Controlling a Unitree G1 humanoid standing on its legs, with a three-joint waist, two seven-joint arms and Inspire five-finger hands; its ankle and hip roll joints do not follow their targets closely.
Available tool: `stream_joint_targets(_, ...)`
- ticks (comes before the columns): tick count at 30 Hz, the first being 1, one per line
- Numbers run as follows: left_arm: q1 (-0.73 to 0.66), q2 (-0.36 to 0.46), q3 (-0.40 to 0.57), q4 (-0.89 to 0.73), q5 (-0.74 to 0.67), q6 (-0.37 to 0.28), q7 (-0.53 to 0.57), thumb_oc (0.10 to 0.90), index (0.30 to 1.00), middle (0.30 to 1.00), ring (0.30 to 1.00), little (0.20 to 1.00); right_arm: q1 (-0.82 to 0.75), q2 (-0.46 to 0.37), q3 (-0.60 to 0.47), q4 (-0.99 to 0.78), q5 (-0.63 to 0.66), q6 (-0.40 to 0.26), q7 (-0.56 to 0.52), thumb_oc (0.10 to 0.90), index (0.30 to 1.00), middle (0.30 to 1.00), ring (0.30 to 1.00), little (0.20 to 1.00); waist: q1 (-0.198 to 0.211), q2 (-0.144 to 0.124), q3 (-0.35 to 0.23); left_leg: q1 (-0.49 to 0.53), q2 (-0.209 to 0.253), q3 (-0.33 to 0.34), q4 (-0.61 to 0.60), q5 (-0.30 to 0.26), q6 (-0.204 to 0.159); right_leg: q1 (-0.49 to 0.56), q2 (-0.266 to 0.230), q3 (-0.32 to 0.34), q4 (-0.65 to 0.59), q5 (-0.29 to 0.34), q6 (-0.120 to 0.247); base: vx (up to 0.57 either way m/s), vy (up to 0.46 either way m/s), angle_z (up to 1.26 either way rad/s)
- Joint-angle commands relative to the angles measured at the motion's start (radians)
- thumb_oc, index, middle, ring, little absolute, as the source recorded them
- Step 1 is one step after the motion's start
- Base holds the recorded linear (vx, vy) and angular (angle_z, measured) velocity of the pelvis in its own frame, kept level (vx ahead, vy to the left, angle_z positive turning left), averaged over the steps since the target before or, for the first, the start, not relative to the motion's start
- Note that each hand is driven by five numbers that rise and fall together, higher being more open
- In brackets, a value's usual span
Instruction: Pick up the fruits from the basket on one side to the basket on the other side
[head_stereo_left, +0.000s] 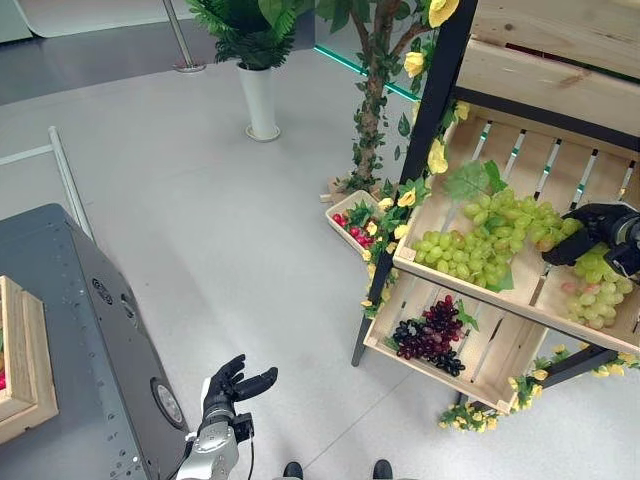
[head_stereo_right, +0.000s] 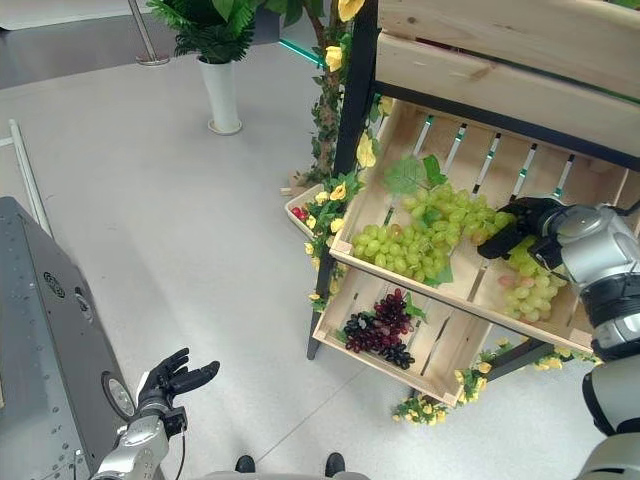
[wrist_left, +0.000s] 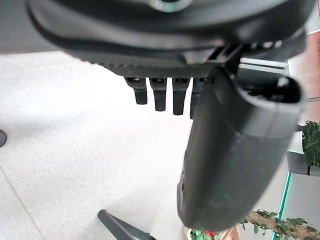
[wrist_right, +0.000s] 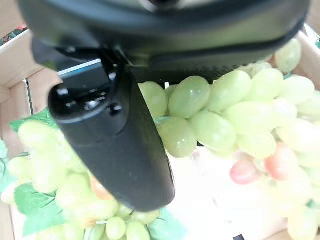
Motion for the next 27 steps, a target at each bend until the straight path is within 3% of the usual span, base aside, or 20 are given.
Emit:
stream_joint_targets(1,-0.095,0.078,-0.01,-0.062,0.027,-0.055,0.004,0.8,0.9,0.9,0.9,0.9,-0.186,-0.104,0.042,0.051,-0.032,-0.025,-0.126,0.8,0.9,0.9,0.9,0.9,0.016,-0.03,-0.056,0.009,-0.039,-0.05,0.003,-0.08,0.02,0.038,0.038,-0.037,0.007,-0.025,-0.065,0.0,0.0,0.0)
stream_joint_targets(7,-0.084,0.077,-0.002,-0.067,0.021,-0.064,-0.002,0.8,0.9,0.9,0.9,0.9,-0.118,-0.102,-0.048,-0.06,0.047,-0.05,-0.302,0.8,0.9,0.9,0.9,0.9,0.002,-0.021,-0.058,0.01,-0.038,-0.046,0.003,-0.084,0.021,0.036,0.039,-0.03,0.007,-0.027,-0.065,0.0,0.0,0.0)
stream_joint_targets(14,-0.072,0.067,0.001,-0.074,0.012,-0.071,0.002,0.8,0.9,0.9,0.9,0.9,0.06,-0.034,-0.247,-0.261,0.085,-0.115,-0.472,0.8,0.9,0.9,0.9,0.9,-0.015,-0.005,-0.056,0.011,-0.037,-0.037,0.003,-0.086,0.024,0.033,0.04,-0.021,0.007,-0.031,-0.064,0.0,0.0,0.0)
stream_joint_targets(18,-0.057,0.057,0.011,-0.073,0.018,-0.072,-0.012,0.8,0.9,0.9,0.9,0.9,0.16,0.013,-0.331,-0.374,0.111,-0.138,-0.471,0.8,0.9,0.9,0.9,0.9,-0.024,0.002,-0.055,0.012,-0.036,-0.033,0.003,-0.09,0.024,0.032,0.04,-0.016,0.007,-0.033,-0.064,0.01,0.003,-0.01)
stream_joint_targets(24,-0.045,0.034,0.022,-0.067,0.014,-0.083,0.003,0.8,0.9,0.9,0.9,0.9,0.317,0.085,-0.452,-0.58,0.049,-0.252,-0.531,0.8,0.9,0.9,0.9,0.9,-0.047,0.013,-0.052,0.01,-0.035,-0.021,0.003,-0.093,0.027,0.025,0.04,-0.006,0.007,-0.034,-0.063,0.0,0.005,-0.06)
stream_joint_targets(27,-0.05,0.022,0.029,-0.062,0.01,-0.084,0.013,0.8,0.9,0.9,0.9,0.9,0.375,0.113,-0.48,-0.681,0.038,-0.266,-0.522,0.8,0.9,0.9,0.9,0.9,-0.057,0.019,-0.05,0.011,-0.035,-0.015,0.003,-0.096,0.029,0.024,0.04,0.0,0.007,-0.035,-0.062,-0.01,0.011,-0.06)
